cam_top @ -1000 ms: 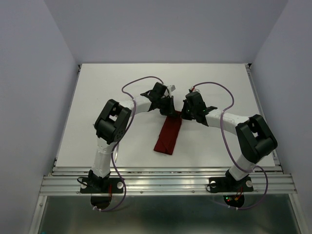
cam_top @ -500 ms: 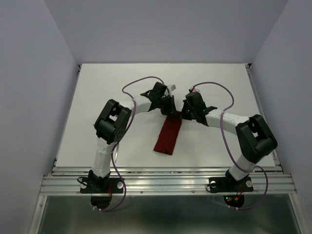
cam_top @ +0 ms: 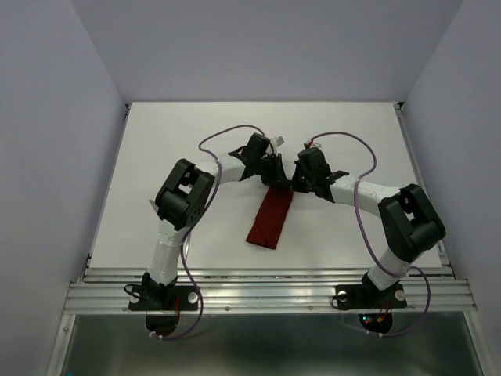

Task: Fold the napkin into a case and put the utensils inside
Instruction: Stuff the top corner of the smaller-rectangle-folded napkin into the folded napkin.

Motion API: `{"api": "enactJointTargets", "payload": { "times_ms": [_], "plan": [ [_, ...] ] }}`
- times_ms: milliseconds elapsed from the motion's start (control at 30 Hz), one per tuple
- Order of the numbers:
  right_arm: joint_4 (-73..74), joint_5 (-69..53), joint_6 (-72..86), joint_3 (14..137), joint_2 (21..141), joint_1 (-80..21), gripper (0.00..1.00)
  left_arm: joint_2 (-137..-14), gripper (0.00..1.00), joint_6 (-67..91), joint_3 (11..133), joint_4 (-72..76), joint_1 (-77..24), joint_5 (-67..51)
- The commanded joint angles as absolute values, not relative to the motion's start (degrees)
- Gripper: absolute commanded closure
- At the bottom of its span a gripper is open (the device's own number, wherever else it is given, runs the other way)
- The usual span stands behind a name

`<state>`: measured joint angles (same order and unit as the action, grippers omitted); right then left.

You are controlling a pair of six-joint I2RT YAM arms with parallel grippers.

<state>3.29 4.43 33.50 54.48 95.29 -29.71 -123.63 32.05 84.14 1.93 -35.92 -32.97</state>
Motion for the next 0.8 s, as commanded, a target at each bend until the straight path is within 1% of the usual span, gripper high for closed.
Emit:
{"api": "enactJointTargets", "payload": {
  "times_ms": [0, 167, 500, 767],
  "plan": [
    [2.20, 3.25, 34.45, 55.90, 93.96, -30.06, 0.99, -123.84, 1.00, 32.70, 86.04, 4.75, -36.56, -33.58],
    [2.02, 3.16, 34.72, 55.90, 94.22, -30.06, 0.99, -123.14, 1.00, 32.43, 85.87, 4.66, -36.56, -32.70],
    [2.11, 3.87, 34.89, 55.37, 93.69, -30.06, 0.99, -115.14, 1.00, 30.76, 81.74, 3.78, -35.33, -31.11],
    [2.11, 3.60, 34.98, 55.72, 94.13, -30.06, 0.99, -116.19, 1.00, 29.79, 80.42, 3.25, -34.80, -32.60]
  ]
}}
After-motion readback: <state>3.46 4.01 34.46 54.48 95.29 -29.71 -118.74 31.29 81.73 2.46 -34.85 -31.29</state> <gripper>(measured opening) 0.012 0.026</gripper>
